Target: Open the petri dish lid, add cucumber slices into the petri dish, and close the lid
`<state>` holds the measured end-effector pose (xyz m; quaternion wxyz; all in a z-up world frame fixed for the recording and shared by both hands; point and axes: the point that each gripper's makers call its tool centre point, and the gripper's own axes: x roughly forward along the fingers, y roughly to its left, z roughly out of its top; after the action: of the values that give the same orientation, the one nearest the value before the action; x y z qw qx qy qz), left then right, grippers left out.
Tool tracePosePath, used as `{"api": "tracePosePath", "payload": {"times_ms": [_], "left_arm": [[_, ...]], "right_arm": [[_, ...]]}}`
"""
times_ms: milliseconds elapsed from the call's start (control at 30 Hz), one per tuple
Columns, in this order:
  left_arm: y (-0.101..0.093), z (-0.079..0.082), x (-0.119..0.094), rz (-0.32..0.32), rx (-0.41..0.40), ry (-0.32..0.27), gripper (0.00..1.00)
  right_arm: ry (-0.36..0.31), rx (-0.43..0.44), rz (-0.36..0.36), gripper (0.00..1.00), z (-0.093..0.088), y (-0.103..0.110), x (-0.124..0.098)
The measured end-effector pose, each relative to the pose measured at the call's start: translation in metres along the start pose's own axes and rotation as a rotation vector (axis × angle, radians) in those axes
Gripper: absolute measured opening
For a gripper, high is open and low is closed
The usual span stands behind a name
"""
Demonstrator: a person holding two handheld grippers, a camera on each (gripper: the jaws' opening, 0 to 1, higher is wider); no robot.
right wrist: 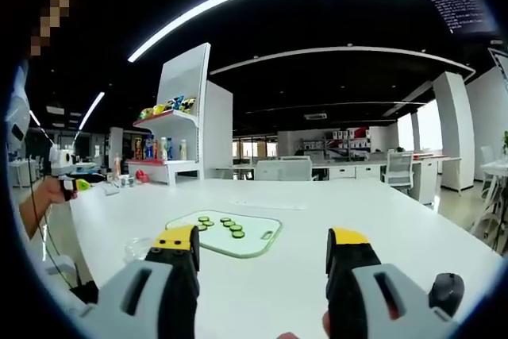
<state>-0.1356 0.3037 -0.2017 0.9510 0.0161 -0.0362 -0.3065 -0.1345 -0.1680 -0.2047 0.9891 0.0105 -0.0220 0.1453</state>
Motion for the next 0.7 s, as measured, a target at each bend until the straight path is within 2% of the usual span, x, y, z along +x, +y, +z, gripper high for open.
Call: {"api": "tracePosePath", "payload": {"times_ms": [300,467,567,700], "left_arm": [[-0.003,0.002,0.005,-0.027,0.009,0.002,0.71],[-0.006,0.002,0.009,-0.049,0.018,0.008,0.72],[-0.011,0.001,0.011,-0.096,0.015,0.009,0.73],[-0.018,0.004,0.012,-0.147,0.017,0.0,0.73]], "right_arm": [[0.013,-0.046,0.024,0.65,0.005,0.005,0.0],[0.008,-0.027,0.055,0.65,0.006,0.01,0.001],[-0.002,-0.005,0.093,0.65,0.01,0.018,0.001],[0.023,-0.038,0.116,0.65,0.008,0.024,0.003]]}}
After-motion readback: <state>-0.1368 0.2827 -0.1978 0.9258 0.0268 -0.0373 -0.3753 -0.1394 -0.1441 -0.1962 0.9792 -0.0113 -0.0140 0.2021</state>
